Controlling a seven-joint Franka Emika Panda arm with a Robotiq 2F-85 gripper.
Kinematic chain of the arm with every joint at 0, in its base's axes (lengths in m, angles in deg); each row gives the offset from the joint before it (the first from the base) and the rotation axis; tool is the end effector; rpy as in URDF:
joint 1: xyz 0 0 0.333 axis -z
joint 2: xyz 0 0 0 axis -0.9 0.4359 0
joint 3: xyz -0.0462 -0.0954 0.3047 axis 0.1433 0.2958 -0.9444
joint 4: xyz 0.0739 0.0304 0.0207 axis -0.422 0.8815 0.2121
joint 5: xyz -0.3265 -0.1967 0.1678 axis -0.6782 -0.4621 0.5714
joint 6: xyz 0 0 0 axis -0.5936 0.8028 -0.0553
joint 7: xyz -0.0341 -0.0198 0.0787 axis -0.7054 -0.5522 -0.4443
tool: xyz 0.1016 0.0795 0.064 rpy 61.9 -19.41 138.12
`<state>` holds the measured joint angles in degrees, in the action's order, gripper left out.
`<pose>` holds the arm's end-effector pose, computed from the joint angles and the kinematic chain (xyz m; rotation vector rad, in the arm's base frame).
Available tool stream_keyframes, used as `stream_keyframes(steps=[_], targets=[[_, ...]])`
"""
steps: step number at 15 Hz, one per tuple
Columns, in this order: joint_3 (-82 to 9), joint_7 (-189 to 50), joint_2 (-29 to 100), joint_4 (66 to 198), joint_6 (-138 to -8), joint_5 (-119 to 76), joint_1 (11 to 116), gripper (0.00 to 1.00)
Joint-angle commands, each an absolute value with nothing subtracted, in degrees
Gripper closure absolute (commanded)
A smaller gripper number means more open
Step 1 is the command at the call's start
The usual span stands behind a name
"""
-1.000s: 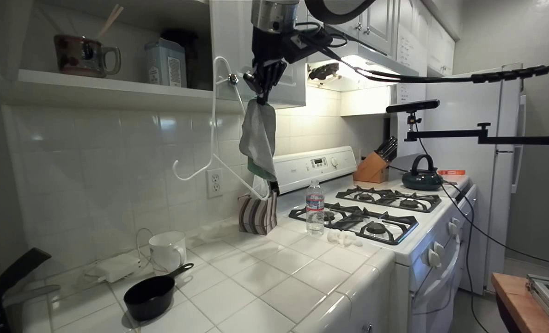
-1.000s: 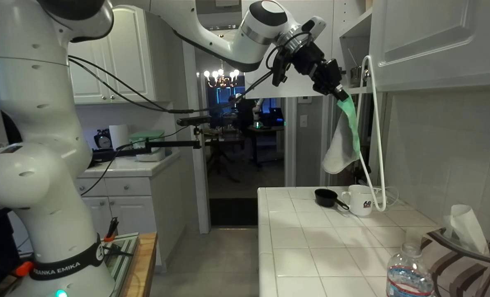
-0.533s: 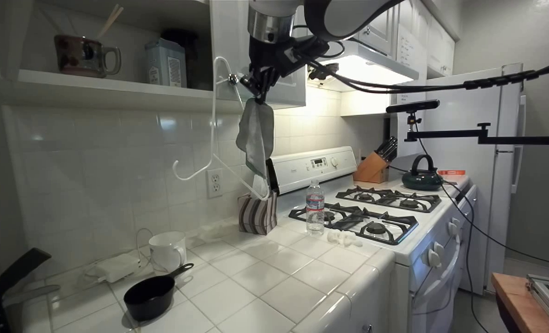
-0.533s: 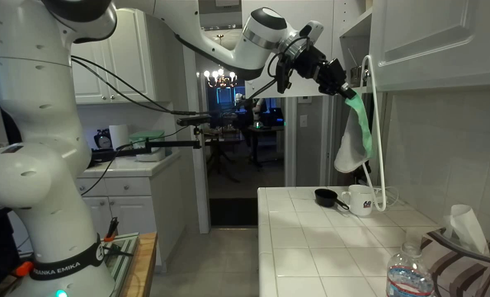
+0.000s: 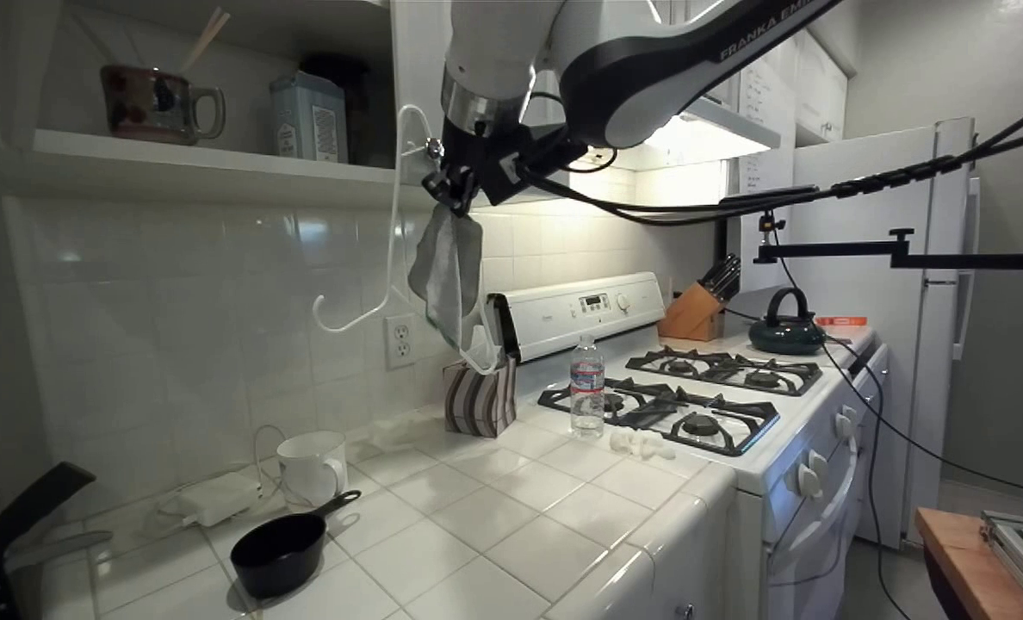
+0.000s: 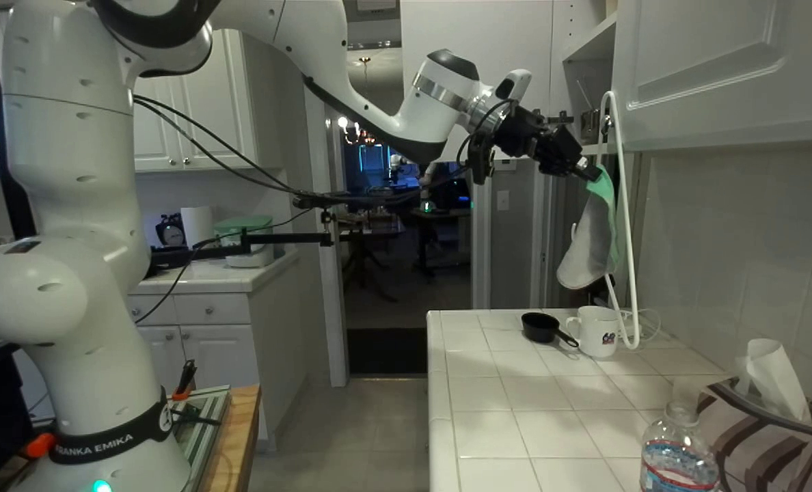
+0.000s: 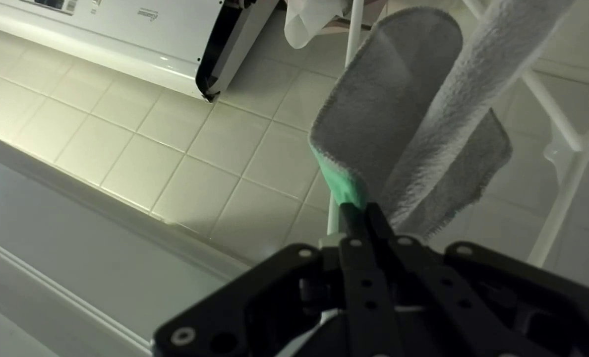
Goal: Pick up the cloth and put it on the clothing hanger
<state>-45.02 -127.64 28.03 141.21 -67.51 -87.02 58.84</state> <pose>0.6822 0.0656 0.4955 2.2704 -0.3091 1.0388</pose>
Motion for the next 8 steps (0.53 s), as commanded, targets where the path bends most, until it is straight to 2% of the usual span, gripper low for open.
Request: stream_keyframes(steps=[1, 8], targets=[[-43.6, -134.26, 30.53, 139.58, -65.64, -93.59, 57.88, 0.99], [-44.34, -137.6, 32.9, 138.77, -58.05, -105.62, 56.44, 0.99]])
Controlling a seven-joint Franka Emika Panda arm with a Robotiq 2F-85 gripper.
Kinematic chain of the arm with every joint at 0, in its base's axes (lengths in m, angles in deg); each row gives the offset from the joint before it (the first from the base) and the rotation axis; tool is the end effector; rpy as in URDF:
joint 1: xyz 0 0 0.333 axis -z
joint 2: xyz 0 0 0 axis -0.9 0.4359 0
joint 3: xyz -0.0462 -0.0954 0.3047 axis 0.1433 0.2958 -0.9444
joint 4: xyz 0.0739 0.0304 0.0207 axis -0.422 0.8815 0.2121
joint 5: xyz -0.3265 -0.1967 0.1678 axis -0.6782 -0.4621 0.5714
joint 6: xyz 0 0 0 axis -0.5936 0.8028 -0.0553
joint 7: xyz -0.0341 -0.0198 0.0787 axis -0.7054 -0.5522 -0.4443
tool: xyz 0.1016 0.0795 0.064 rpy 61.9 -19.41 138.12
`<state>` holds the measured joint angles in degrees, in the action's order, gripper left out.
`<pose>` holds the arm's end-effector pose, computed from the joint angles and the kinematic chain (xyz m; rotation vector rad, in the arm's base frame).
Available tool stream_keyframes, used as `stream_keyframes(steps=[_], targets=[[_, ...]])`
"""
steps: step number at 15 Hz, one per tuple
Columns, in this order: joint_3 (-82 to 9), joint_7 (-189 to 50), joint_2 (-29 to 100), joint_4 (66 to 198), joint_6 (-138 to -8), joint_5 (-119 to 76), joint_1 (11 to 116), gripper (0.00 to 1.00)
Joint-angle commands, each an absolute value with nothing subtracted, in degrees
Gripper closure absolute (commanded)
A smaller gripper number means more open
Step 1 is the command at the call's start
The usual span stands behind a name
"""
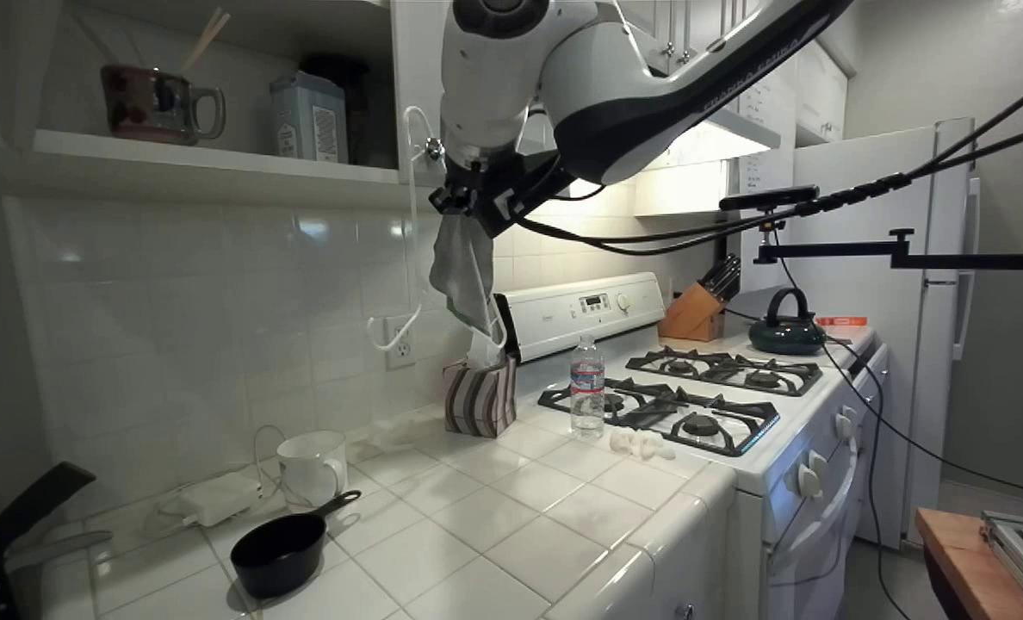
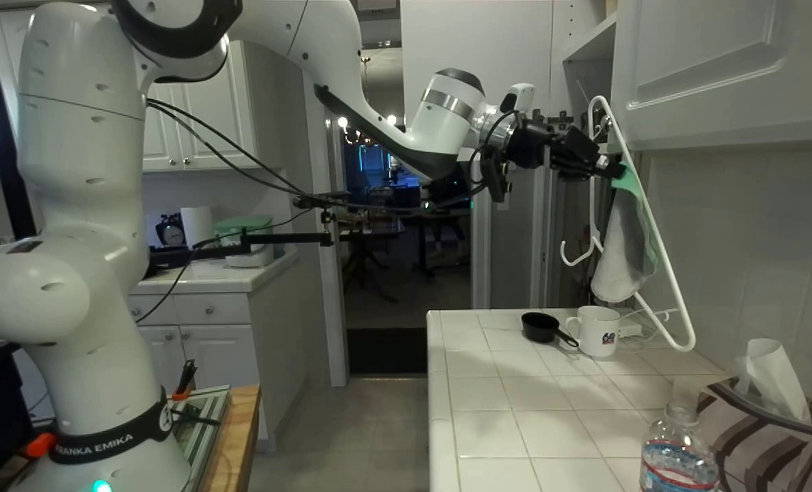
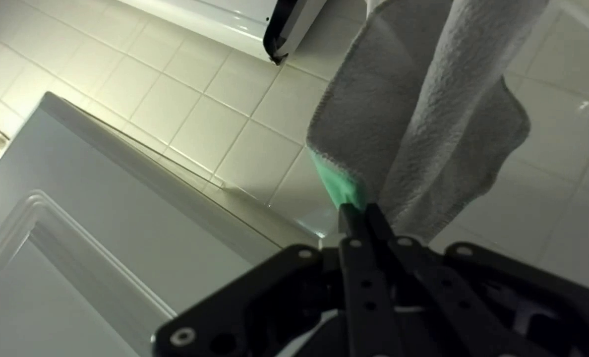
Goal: Pick up the cloth and put it on the clothing hanger
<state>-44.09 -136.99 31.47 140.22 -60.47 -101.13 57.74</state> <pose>0.6943 0.0467 0.4764 2.0363 -0.3283 1.0795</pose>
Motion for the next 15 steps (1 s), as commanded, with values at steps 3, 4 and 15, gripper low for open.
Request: stream_keyframes(steps=[3, 4, 15], targets=[[-45.17, -136.65, 33.03, 139.62, -58.92, -107.45, 56.07, 0.99], [-45.38, -136.5, 32.87, 139.95, -59.42, -107.59, 56.05, 0.99], [-45.13, -130.08, 36.2, 136.72, -65.62, -108.69, 56.65, 0.99]])
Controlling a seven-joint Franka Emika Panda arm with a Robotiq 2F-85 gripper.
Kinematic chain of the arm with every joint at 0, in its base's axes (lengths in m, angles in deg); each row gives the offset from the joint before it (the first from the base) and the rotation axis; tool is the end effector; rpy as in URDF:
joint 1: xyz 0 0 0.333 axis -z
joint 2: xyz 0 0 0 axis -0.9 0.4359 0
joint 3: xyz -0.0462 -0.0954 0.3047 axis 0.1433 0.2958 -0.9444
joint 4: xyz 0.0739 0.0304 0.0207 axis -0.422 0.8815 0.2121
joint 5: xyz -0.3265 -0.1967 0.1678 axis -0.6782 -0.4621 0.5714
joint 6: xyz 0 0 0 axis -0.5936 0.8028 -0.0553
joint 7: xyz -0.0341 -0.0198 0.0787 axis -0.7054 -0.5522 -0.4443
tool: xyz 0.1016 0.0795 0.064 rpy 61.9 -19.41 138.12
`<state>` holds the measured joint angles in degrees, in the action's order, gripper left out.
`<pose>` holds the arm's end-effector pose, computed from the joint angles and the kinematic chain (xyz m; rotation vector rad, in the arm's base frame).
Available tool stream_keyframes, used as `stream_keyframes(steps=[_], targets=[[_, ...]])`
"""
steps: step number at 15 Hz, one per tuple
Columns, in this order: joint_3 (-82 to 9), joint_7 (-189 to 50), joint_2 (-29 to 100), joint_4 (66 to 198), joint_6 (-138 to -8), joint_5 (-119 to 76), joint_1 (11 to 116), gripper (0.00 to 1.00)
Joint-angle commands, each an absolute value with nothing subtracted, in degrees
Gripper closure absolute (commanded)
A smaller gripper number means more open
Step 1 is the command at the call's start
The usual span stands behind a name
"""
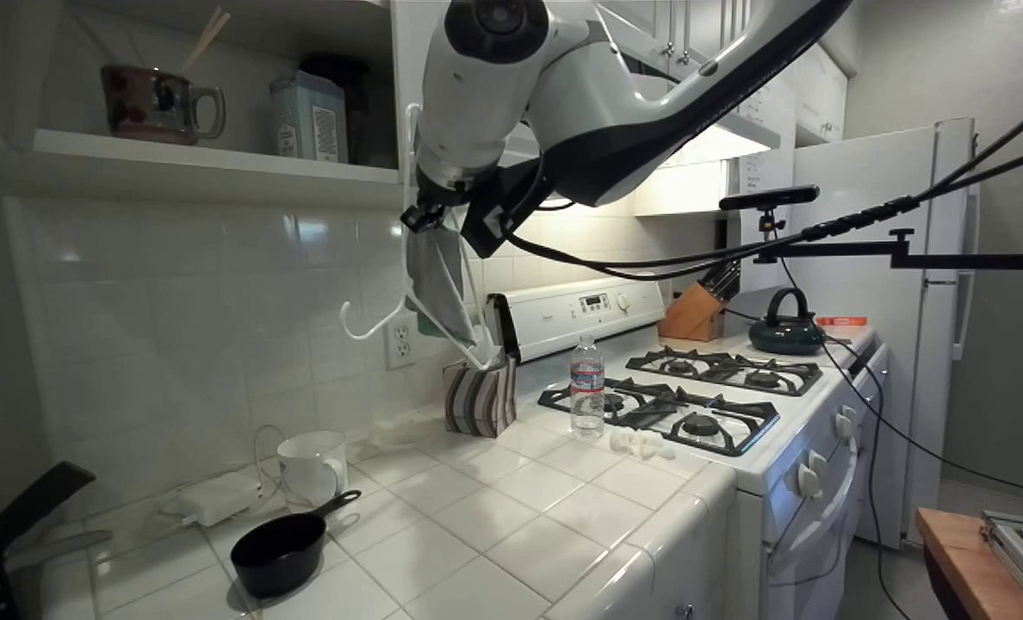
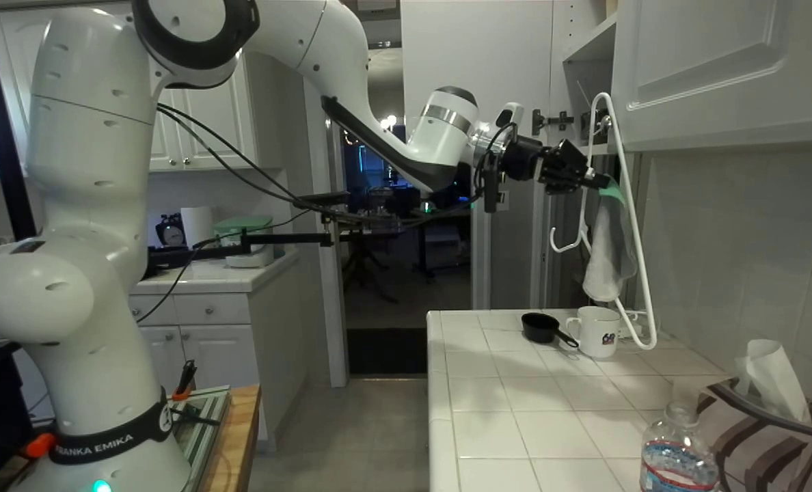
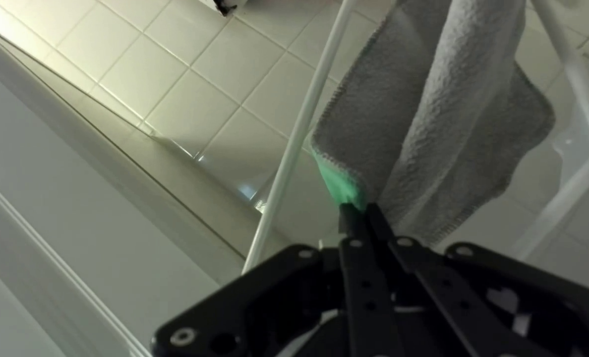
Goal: Pick up the cloth and put it on the clothing hanger
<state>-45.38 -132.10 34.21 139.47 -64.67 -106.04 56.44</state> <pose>0.7050 0.0901 0.4543 2.0410 -0.0595 1.0940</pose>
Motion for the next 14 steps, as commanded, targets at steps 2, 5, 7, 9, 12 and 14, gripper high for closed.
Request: stream_keyframes(steps=[2, 5, 7, 9, 12, 14], targets=[[-44.84, -128.06, 37.01, 135.45, -66.92, -109.85, 57.14, 0.99], [-44.4, -124.24, 38.95, 132.11, -68.91, -111.0, 57.65, 0.99], [-44.23, -121.96, 40.31, 129.42, -69.62, -111.5, 57.76, 0.99], [-44.09, -120.26, 41.6, 127.7, -70.23, -111.56, 57.68, 0.99], [-44.11, -119.82, 41.62, 128.84, -70.75, -111.5, 57.5, 0.99], [-43.98, -120.15, 41.02, 130.24, -70.83, -111.58, 57.55, 0.99]])
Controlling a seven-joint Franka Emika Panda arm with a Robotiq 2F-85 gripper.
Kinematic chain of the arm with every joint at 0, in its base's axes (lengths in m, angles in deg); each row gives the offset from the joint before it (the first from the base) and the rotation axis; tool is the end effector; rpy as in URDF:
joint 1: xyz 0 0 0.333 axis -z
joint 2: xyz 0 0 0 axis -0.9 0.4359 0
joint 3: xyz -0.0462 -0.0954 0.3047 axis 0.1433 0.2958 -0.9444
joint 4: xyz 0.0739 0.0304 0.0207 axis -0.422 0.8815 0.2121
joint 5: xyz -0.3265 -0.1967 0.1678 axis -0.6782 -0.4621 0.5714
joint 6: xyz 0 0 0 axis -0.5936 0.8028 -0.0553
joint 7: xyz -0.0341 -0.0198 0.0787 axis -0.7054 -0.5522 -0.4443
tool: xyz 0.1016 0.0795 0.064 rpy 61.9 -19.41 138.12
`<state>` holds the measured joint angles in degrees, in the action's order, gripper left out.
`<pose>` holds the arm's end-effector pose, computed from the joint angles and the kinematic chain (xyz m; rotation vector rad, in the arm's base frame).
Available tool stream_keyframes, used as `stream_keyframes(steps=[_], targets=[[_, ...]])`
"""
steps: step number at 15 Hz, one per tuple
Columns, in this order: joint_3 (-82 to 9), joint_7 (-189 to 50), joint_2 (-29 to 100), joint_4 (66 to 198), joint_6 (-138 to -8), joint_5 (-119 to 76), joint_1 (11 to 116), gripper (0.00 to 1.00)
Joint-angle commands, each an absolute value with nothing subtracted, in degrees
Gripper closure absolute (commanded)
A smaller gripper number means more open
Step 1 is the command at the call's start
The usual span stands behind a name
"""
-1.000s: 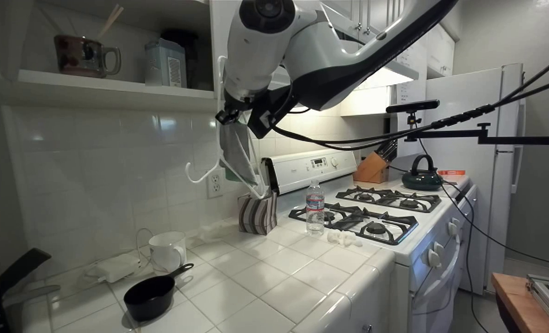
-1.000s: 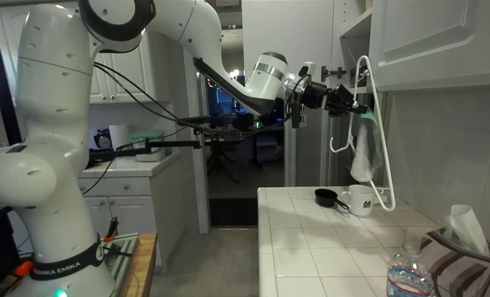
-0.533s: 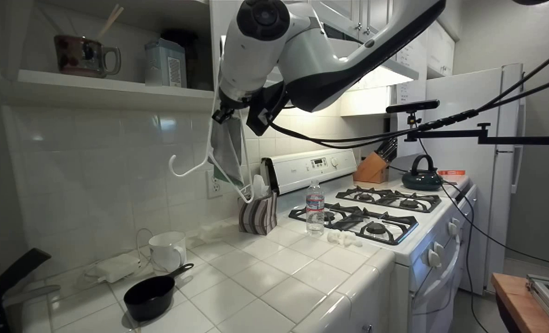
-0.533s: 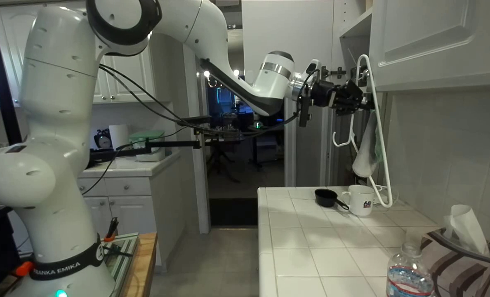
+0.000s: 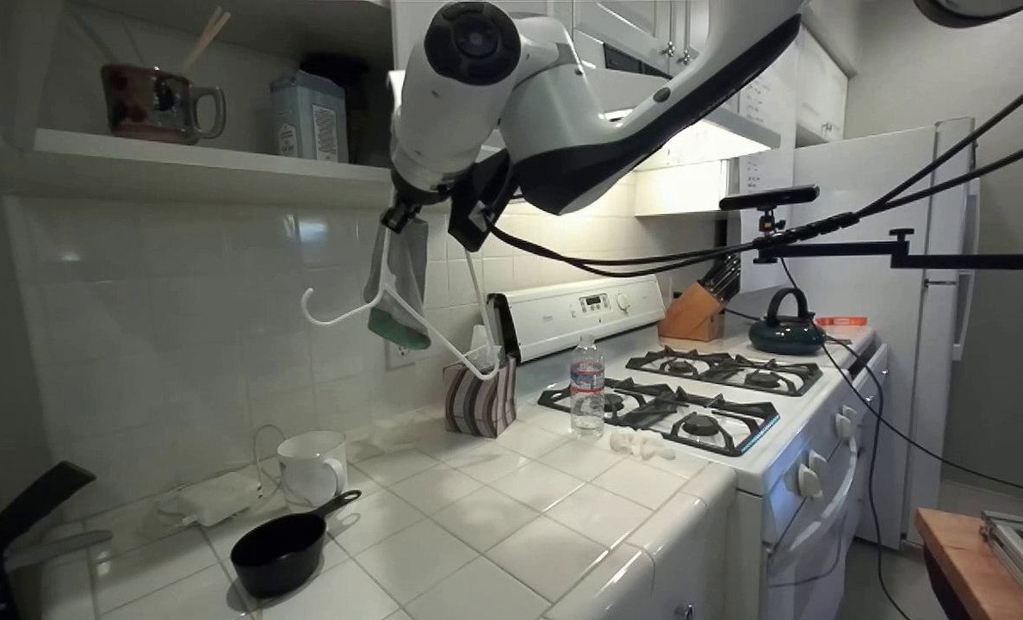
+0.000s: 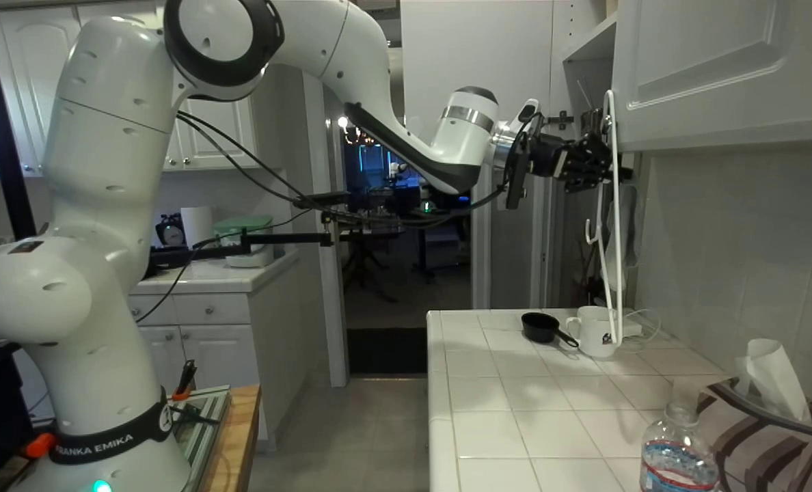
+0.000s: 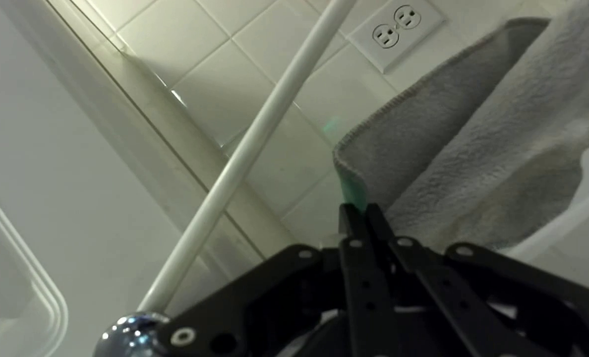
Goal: Pick up the cloth and put it on the clothing hanger
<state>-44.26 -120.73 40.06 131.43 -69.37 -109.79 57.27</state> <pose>0.7454 0.0849 0.4591 1.9670 0.1880 1.0521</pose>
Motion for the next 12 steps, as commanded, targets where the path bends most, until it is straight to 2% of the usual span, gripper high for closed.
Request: stream_keyframes(steps=[1, 11, 12], targets=[[-43.85, -120.93, 40.36, 131.36, -70.22, -111.75, 57.43, 0.99], [-43.66, -127.64, 34.65, 143.28, -64.79, -109.8, 57.43, 0.99], [-43.85, -125.57, 37.8, 138.68, -66.03, -109.76, 57.77, 0.99]])
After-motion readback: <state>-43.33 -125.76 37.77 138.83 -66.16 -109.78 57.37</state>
